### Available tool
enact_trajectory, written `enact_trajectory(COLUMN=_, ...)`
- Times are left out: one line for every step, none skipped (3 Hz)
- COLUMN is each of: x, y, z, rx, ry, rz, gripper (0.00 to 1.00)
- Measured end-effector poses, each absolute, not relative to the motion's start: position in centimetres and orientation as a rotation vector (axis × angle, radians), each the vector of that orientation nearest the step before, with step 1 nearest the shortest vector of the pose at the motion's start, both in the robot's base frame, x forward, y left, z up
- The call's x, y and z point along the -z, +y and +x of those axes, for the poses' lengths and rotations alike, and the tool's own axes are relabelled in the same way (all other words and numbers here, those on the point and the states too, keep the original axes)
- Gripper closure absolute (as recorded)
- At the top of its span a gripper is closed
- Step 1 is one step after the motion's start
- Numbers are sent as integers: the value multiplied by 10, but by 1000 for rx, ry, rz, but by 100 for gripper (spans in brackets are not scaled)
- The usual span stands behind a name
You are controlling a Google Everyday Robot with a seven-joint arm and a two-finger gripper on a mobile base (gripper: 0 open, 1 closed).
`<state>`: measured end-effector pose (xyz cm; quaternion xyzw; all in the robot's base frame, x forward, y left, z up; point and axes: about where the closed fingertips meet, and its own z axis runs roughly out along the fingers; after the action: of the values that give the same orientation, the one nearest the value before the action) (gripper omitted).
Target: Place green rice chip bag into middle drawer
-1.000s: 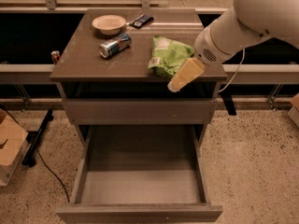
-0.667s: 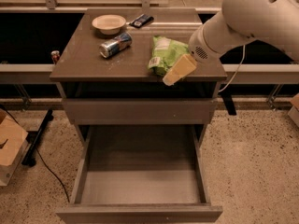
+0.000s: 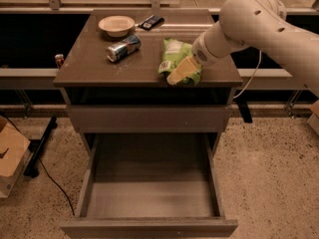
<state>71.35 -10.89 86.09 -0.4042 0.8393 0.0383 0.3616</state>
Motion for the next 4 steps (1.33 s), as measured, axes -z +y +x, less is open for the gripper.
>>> enact_trajectory(x=-849, y=-105, z=728, rx=-131, ry=2176, rz=-1008, gripper=0)
enact_trajectory(x=-845, y=-100, z=734, rx=-141, ry=2174, rz=-1015, gripper=19)
enact_trajectory(x=-849, y=-95, z=732, rx=-134, ry=2174, rz=-1049, gripper=42)
enact_trajectory(x=-853, y=-91, z=726, rx=-136, ry=2168, rz=-1074, gripper=65)
